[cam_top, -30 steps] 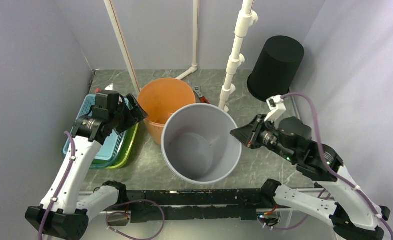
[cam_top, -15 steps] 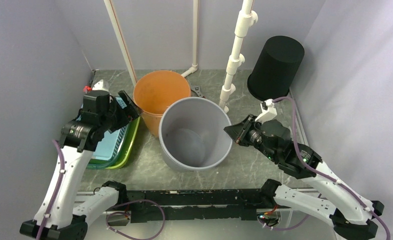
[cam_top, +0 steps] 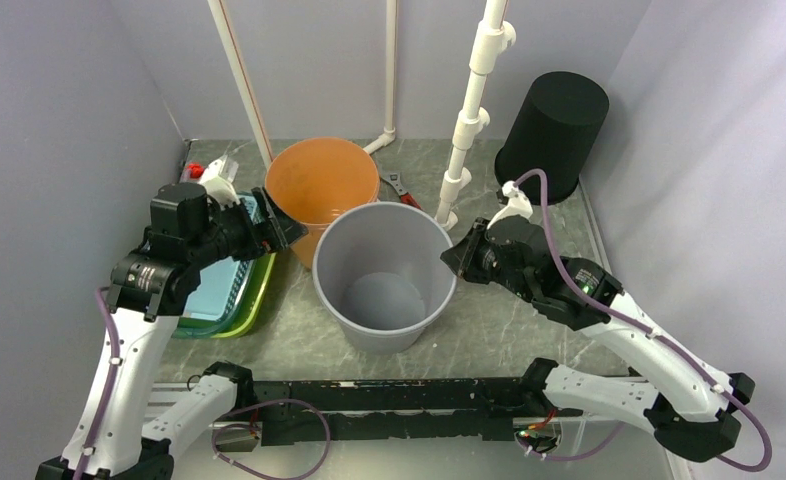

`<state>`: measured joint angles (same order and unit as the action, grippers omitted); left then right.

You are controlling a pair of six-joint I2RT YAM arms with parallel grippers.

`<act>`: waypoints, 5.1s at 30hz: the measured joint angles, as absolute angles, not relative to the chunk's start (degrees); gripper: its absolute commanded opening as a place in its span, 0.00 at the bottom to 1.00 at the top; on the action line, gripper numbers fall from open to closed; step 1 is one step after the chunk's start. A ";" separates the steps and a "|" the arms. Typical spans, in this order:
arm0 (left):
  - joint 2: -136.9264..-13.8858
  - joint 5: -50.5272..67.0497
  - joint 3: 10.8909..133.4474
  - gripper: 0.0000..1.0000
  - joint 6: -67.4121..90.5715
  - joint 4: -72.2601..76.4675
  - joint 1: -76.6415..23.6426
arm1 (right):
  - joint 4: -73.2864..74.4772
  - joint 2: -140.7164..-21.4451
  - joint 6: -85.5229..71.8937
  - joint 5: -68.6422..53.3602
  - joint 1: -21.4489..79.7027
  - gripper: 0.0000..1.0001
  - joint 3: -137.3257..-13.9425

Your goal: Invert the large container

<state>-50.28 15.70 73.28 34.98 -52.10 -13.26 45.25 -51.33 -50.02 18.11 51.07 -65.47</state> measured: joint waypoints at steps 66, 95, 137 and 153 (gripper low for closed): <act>-58.87 7.99 76.93 0.95 24.73 -61.73 -35.66 | 55.57 -34.28 -59.37 16.08 51.03 1.00 -64.75; -62.28 17.98 76.69 0.62 29.89 -66.04 -35.66 | 54.08 -40.14 -59.96 6.42 51.03 0.48 -60.75; -62.19 17.89 73.89 0.27 32.27 -60.69 -35.24 | 44.47 -34.54 -65.43 6.46 50.63 0.22 -52.58; -59.81 15.27 72.44 0.29 32.18 -60.60 -34.96 | 45.63 -40.97 -59.92 0.75 50.28 0.30 -55.29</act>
<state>-59.81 15.27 72.44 32.18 -60.60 -34.96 45.63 -40.97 -59.92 0.75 50.28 -55.29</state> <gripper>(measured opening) 0.288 0.371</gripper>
